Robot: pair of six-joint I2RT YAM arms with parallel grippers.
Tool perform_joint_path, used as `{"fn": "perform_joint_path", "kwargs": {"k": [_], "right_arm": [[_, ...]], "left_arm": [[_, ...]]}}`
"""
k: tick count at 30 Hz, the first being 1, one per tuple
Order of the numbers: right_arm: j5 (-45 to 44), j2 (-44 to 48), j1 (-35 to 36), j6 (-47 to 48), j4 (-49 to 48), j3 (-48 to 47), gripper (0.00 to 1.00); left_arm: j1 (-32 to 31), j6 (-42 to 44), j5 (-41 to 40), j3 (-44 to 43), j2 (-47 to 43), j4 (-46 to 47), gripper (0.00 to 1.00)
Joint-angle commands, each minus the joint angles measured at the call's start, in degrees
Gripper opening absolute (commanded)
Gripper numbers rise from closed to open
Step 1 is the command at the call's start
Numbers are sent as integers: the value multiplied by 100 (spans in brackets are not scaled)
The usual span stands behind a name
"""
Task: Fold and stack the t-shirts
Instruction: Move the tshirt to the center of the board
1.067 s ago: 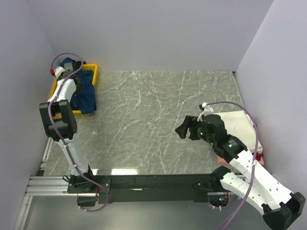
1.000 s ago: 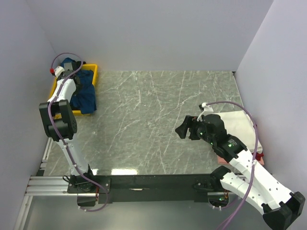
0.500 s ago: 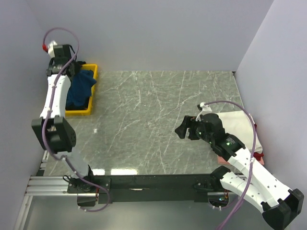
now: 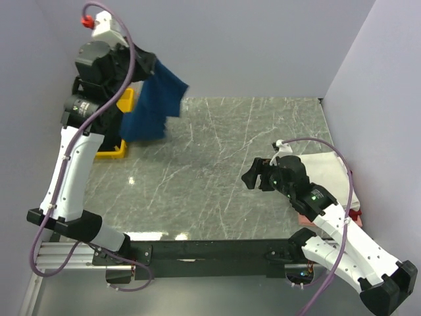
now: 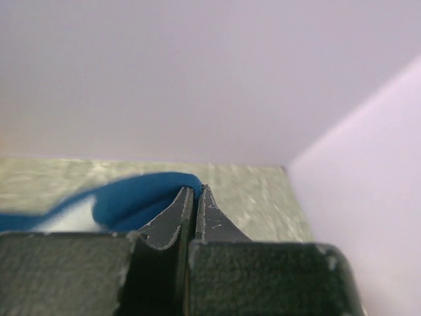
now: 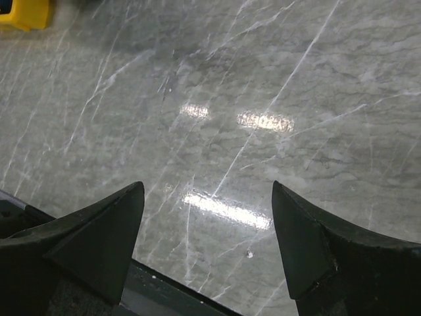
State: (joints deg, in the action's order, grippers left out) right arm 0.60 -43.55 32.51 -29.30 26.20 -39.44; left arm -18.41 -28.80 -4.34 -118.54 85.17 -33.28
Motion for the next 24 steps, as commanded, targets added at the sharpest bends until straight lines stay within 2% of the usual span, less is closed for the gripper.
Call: {"fn": "perform_joint_path", "kwargs": {"k": [1,5,8,11,12,14,15,18,20,23,24], "right_arm": [[-385,197,27,12,-89,-318,84],[-946,373,27,-198,87,-292,84],[-1158,470,10,-436,306,-196,84],[-1316,575,27,-700,404,-12,84],[-1343,619,18,-787,430,76,84],[-1343,637,10,-840,448,147,84],[-1335,637,10,-884,448,199,84],[-1256,550,10,-902,343,322,84],[-1124,366,10,-806,159,367,84],[-1106,-117,10,-727,18,306,83],[-1132,-414,10,-665,-105,236,83]], "left_arm": [[-670,225,381,486,35,207,0],[-1453,-11,548,1639,210,848,0],[-1989,-188,1047,2150,833,1279,1],[-2464,-171,1312,1897,2034,1254,20],[-2631,-170,1400,1661,2230,1236,33],[-2720,-292,1287,1554,2460,1183,46],[-2720,-450,1330,1614,2461,1244,54],[-2694,-827,735,2211,2033,1455,59],[-2615,-1222,164,2791,1576,1308,59],[-2352,-1828,-268,3888,978,1358,56],[-2220,-1944,-304,4552,523,1411,54]]}}
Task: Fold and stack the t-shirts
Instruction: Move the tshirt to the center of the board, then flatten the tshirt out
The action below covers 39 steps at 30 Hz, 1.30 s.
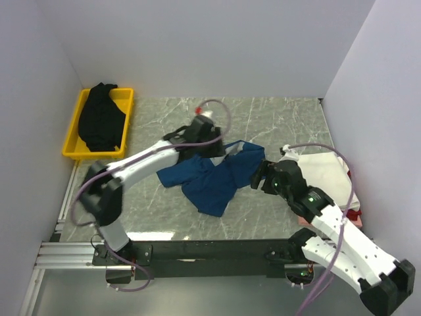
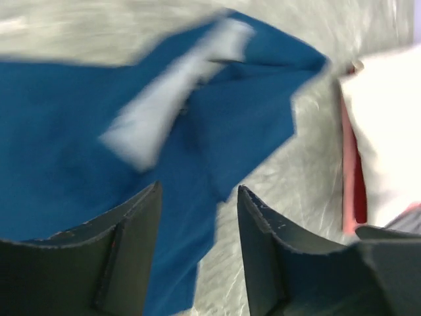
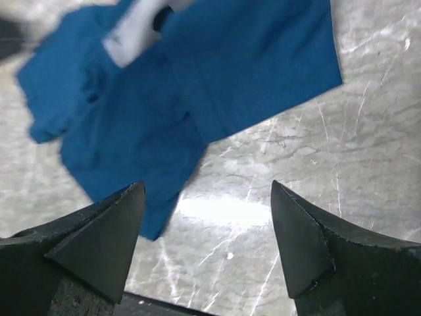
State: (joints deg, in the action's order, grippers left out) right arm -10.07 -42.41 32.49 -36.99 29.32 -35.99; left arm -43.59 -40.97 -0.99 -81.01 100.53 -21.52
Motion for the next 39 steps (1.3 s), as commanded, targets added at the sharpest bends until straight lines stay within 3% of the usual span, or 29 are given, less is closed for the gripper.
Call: {"fn": "perform_joint_path", "kwargs": {"k": [1,6,12,20,28,32,34,37,38,39], "right_arm": [[-83,-679,-14,113,-497,-145,83],[83,-1855,-76,175,-1085,-470,78],[224,-2990,-173,104,-1613,-628,70],[541,-3879,-146,306,-1948,-883,62],[637,-4582,-6,342,-1974,-1059,59],[550,-4925,29,333,-1886,-1121,49],[506,-4943,29,316,-1816,-1130,42],[295,-4777,-6,307,-1597,-1103,18],[268,-4611,-32,307,-1553,-1095,13],[268,-4496,-128,307,-1509,-1095,9]], "left_arm": [[351,-841,-708,1102,-1244,253,53],[465,-1299,-1341,2666,-2588,-27,49],[606,-1572,-1070,3942,-3364,191,49],[756,-1651,-674,4533,-3199,929,58],[800,-1589,-534,4515,-2460,1413,58],[835,-1598,-384,4480,-2038,1685,56],[852,-1598,-366,4445,-1889,1791,53],[914,-1537,-357,4314,-1757,1774,38],[1001,-1511,-375,4191,-1730,1722,25],[1054,-1484,-410,4138,-1721,1669,19]]}}
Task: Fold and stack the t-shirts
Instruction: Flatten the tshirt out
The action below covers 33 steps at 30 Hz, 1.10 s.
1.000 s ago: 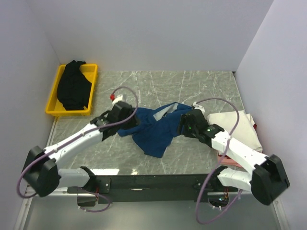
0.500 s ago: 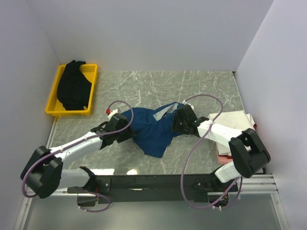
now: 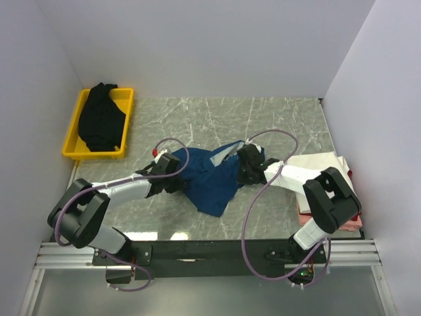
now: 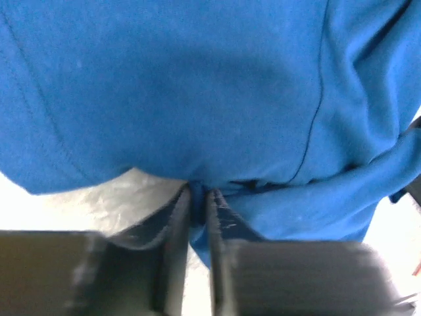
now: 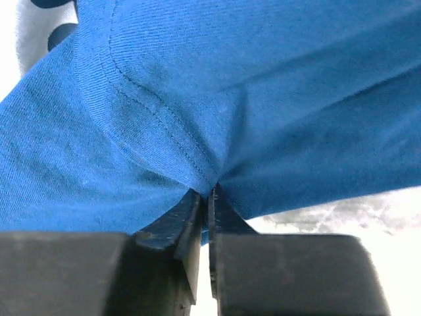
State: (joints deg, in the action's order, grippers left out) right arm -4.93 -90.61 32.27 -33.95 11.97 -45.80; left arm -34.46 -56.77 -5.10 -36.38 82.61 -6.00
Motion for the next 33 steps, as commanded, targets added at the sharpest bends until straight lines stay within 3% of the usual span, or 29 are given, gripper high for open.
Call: {"fn": "perform_joint_path", "kwargs": {"k": [1,2,10,16,22,25,29,33], "right_arm": [[-237,446,-168,12,271,-96,5],[-219,709,-203,29,367,-70,0],[466,2301,-1344,222,885,63,0],[1177,2908,-1522,363,1062,106,0],[1187,3084,-1671,205,991,475,0],[1389,3373,-2180,231,1202,388,0],[1451,4024,-2761,188,1615,-77,0],[1249,4437,-2805,-320,1581,-394,0]], "left_arm": [[219,140,1,-387,45,30,11],[403,166,27,-492,27,3,1],[1441,667,124,-1292,-184,-586,1],[2179,852,360,-2020,-35,-815,1],[2285,1107,431,-2882,677,-1218,1],[2347,1203,458,-3505,932,-1455,1],[2356,1370,309,-3964,915,-1808,1],[2452,1493,308,-4193,713,-2001,1]]}}
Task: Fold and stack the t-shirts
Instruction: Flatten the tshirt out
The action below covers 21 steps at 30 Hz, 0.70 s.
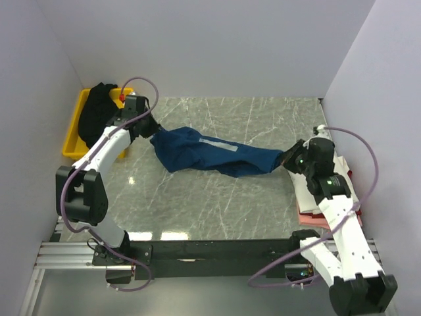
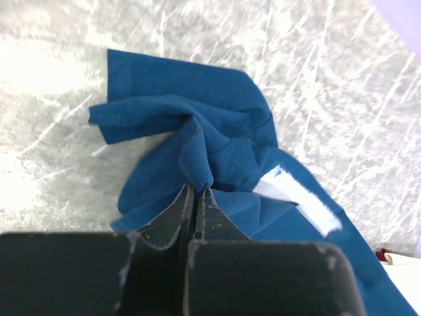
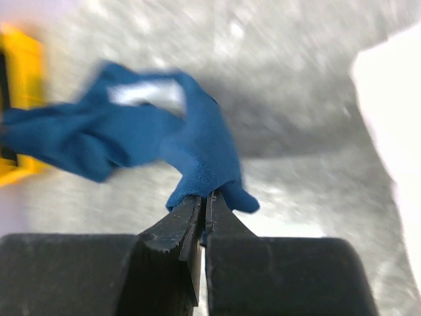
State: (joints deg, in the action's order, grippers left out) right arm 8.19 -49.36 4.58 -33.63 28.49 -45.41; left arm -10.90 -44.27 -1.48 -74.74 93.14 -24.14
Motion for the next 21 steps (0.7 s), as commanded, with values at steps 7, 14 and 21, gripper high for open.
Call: {"fn": "perform_joint_path", "kwargs": {"k": [7,14,21], "right_arm": [[-203,148,-45,-759,-510,-1310,0],[-415,-1750,-176,-584,-1284,-3305,0],[-18,-2807,-431,-146,-872,-6073,0]], "left_arm": [[271,349,24,-742,-727,-372,0],[615,437,567,-3236,369,-784,0],[1054,245,1561,-6802,1367,-1701,0]]}}
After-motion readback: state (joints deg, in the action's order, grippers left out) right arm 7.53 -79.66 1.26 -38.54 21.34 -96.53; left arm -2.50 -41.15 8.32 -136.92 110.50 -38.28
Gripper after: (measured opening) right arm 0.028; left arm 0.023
